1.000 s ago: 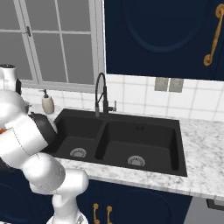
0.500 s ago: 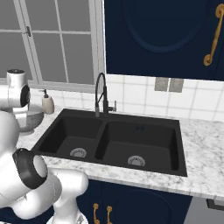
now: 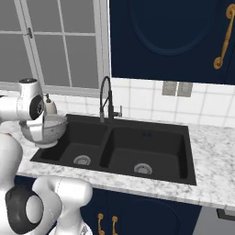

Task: Put the colander in the sink, put the orange, peach in the colander, and turn on the sink faucet and pour water over the colander.

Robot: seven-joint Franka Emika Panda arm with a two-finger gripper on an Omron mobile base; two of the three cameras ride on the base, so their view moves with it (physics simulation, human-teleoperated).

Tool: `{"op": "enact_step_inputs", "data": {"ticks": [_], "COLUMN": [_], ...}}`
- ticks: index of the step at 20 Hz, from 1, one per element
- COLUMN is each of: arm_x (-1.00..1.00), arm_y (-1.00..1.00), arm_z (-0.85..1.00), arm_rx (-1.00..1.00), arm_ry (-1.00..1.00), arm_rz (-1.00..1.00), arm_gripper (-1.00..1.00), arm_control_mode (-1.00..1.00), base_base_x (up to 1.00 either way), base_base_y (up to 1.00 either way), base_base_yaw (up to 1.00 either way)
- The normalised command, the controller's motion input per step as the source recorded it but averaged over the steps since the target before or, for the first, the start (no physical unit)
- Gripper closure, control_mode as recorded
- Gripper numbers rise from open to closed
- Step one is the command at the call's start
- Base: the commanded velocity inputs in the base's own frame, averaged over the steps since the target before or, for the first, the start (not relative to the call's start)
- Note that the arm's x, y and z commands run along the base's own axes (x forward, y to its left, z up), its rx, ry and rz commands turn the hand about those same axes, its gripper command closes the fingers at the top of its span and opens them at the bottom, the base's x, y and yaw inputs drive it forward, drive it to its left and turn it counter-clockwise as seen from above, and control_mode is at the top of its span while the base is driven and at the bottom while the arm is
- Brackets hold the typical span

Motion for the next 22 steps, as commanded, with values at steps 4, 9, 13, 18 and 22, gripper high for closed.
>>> {"op": "enact_step_inputs", "data": {"ticks": [4, 9, 13, 18, 22], "arm_x": [0.37, 0.46, 0.64, 0.59, 0.35], "arm_y": [-0.56, -0.44, -0.18, -0.05, 0.09], "arm_z": [-0.18, -0.31, -0.34, -0.36, -0.41], "arm_rx": [-0.15, -0.07, -0.01, 0.0, -0.02], "arm_ry": [0.03, 0.09, 0.06, 0.0, 0.0], "arm_rz": [-0.13, -0.05, 0.0, 0.0, -0.05], "arm_gripper": [1.0, 1.0, 1.0, 1.0, 1.0], "arm_control_mode": [-1.0, -1.0, -1.0, -1.0, -1.0], "base_base_x": [0.0, 0.0, 0.0, 0.0, 0.0], "base_base_y": [0.0, 0.0, 0.0, 0.0, 0.0], "base_base_yaw": [0.0, 0.0, 0.0, 0.0, 0.0]}}
